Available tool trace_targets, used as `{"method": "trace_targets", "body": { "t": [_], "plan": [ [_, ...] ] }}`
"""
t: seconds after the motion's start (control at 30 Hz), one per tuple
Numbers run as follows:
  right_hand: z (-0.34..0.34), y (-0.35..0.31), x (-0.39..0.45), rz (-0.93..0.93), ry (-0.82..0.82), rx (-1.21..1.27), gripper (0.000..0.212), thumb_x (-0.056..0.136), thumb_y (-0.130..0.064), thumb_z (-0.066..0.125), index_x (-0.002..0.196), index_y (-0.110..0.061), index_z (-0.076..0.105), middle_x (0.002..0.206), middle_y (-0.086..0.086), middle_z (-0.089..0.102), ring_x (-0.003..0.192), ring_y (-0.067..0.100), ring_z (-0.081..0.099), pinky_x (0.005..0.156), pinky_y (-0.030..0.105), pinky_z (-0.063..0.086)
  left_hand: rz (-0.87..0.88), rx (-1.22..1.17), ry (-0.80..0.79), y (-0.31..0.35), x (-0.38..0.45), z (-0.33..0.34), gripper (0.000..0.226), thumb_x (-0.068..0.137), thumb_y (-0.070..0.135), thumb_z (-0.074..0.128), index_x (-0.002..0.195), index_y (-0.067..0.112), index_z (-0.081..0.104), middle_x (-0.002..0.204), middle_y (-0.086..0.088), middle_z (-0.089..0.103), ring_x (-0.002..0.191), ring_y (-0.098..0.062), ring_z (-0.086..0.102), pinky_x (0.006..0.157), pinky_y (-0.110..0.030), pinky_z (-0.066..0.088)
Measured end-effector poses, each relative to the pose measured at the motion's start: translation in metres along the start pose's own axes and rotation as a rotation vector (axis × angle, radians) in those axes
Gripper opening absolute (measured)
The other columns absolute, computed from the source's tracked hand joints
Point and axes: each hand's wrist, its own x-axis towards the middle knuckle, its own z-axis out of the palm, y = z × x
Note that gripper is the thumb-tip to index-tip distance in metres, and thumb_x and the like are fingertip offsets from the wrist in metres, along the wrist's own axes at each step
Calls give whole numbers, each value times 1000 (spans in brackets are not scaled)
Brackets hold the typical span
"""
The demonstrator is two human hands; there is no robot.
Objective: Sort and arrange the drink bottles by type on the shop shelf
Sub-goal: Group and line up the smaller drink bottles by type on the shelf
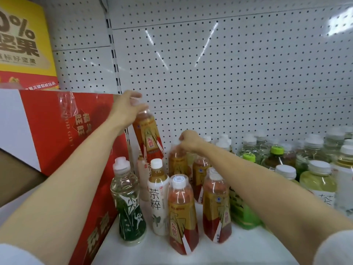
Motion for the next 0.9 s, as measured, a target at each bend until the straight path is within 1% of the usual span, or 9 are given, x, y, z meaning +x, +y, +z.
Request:
{"method": "trace_targets", "body": {
  "t": [0.1, 0.17, 0.23, 0.33, 0.43, 0.5, 0.7, 0.8, 0.9],
  "plan": [
    [-27, -10, -10, -37, 146, 196, 48, 85, -14, 73, 125, 7, 55, 117, 17, 65, 95, 23, 63, 85, 29, 52, 45, -253, 185, 17, -3, 1, 38, 95, 23, 67, 132, 20, 55, 127, -6, 57, 88, -3, 64, 61, -11, 48],
    [-48, -18, -19, -91, 211, 390, 52, 86, -20, 73, 129, -1, 51, 105, 7, 64, 76, 7, 59, 67, 13, 45, 72, -422, 285, 31, -3, -3, 37, 94, 25, 67, 129, 19, 56, 128, -5, 59, 103, -10, 63, 73, -20, 55],
    [-68, -28, -30, -160, 293, 577, 48, 89, -21, 70, 129, -5, 49, 101, 0, 62, 70, 0, 57, 57, 11, 43, 91, -603, 330, 46, -5, -11, 41, 90, 28, 73, 125, 15, 59, 125, -7, 62, 108, -18, 66, 89, -36, 59],
    [-96, -41, -45, -256, 461, 741, 38, 92, -27, 66, 122, -7, 54, 96, -4, 59, 81, 7, 60, 72, 21, 53, 156, -710, 358, 65, -9, -18, 51, 75, 40, 83, 114, 11, 67, 117, -11, 68, 109, -29, 68, 92, -48, 58],
    [-117, -43, -64, -331, 509, 849, 34, 88, -36, 67, 96, -5, 56, 93, 13, 60, 82, 24, 62, 84, 52, 56, 249, -826, 295, 80, -23, -13, 25, 78, 30, 85, 78, 14, 66, 77, 1, 66, 73, -19, 68, 75, -44, 61],
    [-126, -35, -84, -344, 549, 825, 35, 86, -40, 65, 87, -6, 54, 86, 18, 58, 76, 29, 60, 81, 59, 53, 258, -906, 218, 89, -39, -3, 38, 75, 30, 88, 63, 15, 54, 65, -2, 55, 67, -24, 58, 67, -42, 56],
    [-132, 9, -153, -282, 705, 638, 39, 95, -38, 57, 81, -2, 56, 76, 18, 59, 63, 14, 62, 65, 39, 54, 162, -1040, 63, 103, -99, 57, 34, 80, 27, 84, 63, 12, 59, 73, -14, 59, 66, -27, 60, 66, -46, 59],
    [-134, 38, -186, -224, 720, 596, 51, 95, -40, 56, 92, 11, 55, 92, 32, 66, 71, 17, 70, 75, 50, 57, 135, -1080, -23, 104, -122, 93, 30, 81, 28, 84, 72, 7, 64, 78, -17, 59, 69, -28, 61, 73, -55, 61],
    [-142, 66, -220, -175, 735, 587, 46, 96, -39, 56, 91, 7, 55, 98, 36, 64, 74, 22, 72, 78, 55, 56, 106, -1106, -78, 107, -143, 126, 24, 76, 33, 86, 78, 13, 72, 89, -22, 61, 82, -35, 61, 82, -67, 54]
  ]
}}
